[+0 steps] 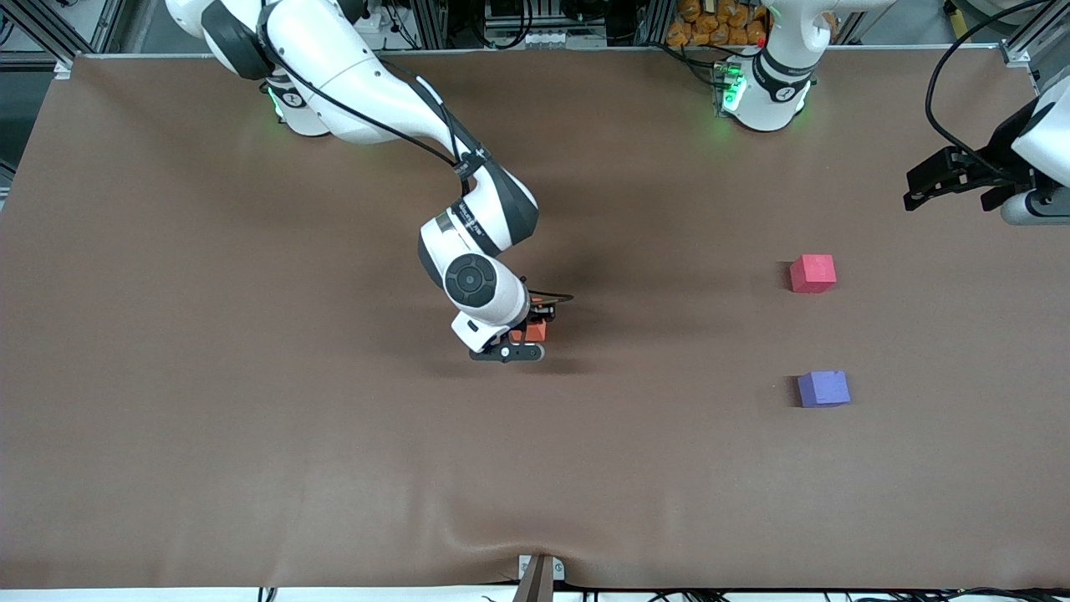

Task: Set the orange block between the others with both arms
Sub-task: 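Carry the orange cube with the right gripper toward the table middle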

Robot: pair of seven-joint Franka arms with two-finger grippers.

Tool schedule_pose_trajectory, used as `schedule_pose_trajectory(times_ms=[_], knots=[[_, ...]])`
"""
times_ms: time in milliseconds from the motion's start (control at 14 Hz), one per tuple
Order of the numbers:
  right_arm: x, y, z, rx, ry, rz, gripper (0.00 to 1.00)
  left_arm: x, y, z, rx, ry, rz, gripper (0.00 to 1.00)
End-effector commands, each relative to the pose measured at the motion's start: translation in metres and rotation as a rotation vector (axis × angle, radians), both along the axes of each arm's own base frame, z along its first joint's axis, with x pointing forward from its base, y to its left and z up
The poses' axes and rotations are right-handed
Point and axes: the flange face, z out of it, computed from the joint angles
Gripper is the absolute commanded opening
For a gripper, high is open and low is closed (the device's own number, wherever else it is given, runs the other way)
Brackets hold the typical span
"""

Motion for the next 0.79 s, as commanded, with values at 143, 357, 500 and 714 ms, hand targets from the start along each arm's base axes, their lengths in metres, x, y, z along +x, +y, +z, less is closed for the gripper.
schedule_pose_trajectory(times_ms=[143, 357, 500, 714], knots=[[-0.002, 0.011, -0.003, -0.047, -0.028, 0.023, 1.0, -0.004, 0.003, 0.006, 0.004, -0.01, -0.014, 1.0], [0.0, 0.011, 0.008, -0.04, -0.038, 0.023, 1.0, -0.002, 0.013, 0.002, 0.003, -0.002, -0.003, 1.0], [0.004, 0.003, 0.027, -0.044, -0.016, 0.011, 1.0, -0.002, 0.013, 0.001, 0.002, -0.002, -0.003, 1.0], [0.041, -0.064, 0.079, -0.058, 0.031, -0.084, 1.0, 0.005, -0.001, -0.008, -0.011, 0.008, -0.027, 1.0]])
